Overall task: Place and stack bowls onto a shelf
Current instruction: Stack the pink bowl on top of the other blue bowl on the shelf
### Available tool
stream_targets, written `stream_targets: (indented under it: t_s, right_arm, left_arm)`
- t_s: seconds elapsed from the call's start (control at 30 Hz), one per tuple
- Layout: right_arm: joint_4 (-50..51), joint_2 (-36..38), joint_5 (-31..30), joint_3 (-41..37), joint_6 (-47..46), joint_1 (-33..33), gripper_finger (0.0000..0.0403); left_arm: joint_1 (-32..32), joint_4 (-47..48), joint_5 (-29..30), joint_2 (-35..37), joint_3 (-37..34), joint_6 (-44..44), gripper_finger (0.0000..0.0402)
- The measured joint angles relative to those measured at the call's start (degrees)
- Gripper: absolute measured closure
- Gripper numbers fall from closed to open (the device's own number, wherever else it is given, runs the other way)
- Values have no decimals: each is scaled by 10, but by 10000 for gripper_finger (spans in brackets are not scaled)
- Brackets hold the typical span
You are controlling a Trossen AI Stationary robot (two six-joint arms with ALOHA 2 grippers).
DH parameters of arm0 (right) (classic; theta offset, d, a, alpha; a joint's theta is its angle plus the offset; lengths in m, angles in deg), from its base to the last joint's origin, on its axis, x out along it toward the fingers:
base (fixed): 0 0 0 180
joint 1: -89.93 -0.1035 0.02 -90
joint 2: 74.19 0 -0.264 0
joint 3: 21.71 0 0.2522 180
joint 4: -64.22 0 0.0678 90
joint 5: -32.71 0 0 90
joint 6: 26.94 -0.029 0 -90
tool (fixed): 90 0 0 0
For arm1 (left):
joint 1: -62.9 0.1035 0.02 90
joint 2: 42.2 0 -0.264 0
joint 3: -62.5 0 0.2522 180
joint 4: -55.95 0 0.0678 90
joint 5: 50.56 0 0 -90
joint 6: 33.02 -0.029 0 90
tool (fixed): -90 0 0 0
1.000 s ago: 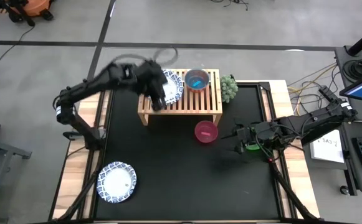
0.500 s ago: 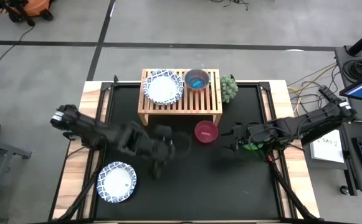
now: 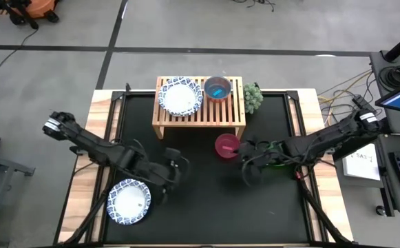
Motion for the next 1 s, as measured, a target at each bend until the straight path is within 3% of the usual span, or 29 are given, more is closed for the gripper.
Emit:
stream_targets:
  t_s: [0.17,0.3,0.53,1.0]
  right_arm:
    - [55,-58,-22,48,3,3,195]
    - [101,-106,-38,84,9,18,195]
    - [128,-191,-39,118,29,46,195]
    - [125,-314,-5,138,24,80,205]
  left_arm:
    - [1,-103,50,96,-99,-17,311]
    - [1,-180,126,165,-157,-47,311]
    - [1,-267,233,242,-234,-75,311]
    - [1,-298,238,261,-282,-96,311]
